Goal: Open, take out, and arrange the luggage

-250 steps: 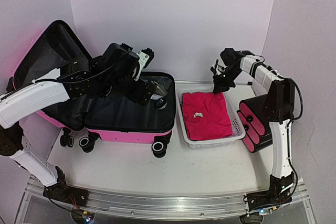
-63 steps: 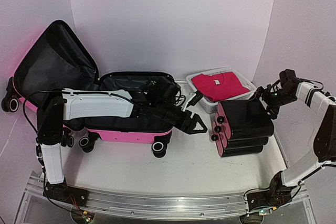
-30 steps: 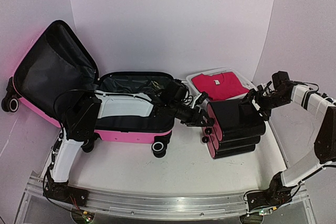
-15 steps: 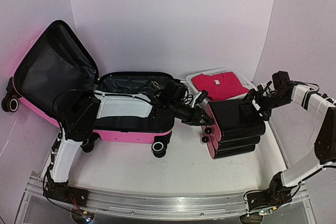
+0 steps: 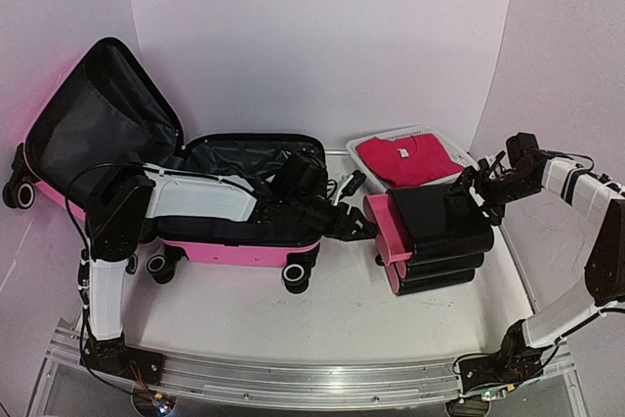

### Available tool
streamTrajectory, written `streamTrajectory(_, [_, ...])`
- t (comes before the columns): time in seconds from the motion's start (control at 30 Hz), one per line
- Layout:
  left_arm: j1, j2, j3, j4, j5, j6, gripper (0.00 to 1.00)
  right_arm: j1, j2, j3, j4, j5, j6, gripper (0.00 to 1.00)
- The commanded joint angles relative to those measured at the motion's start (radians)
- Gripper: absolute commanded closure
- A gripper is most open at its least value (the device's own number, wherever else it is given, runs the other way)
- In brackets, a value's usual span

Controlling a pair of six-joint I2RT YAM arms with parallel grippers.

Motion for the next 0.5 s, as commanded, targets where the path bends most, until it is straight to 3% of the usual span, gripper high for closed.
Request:
streamTrajectory(0.0, [0.022, -0.159, -0.054, -0.039, -0.057, 0.073, 0.31, 0.012, -0.041, 0.011, 0.003, -0.026, -0.015, 0.02])
streamTrajectory(0.13, [0.045, -0.260, -0.058, -0.205, -0.145, 0.186, 0.20, 0.012, -0.041, 0.024, -0.005, -0.026, -0.022, 0.02])
streamTrajectory(0.3, [0.133, -0.322, -0.027, -0.384, -0.308, 0.308, 0.17, 0.012, -0.035, 0.040, -0.016, -0.020, -0.034, 0.02])
streamTrajectory(0.47, [0.291, -0.228, 0.085, -0.500, -0.417, 0.370, 0.12, 0.012, -0.021, 0.042, -0.022, -0.017, -0.046, 0.02])
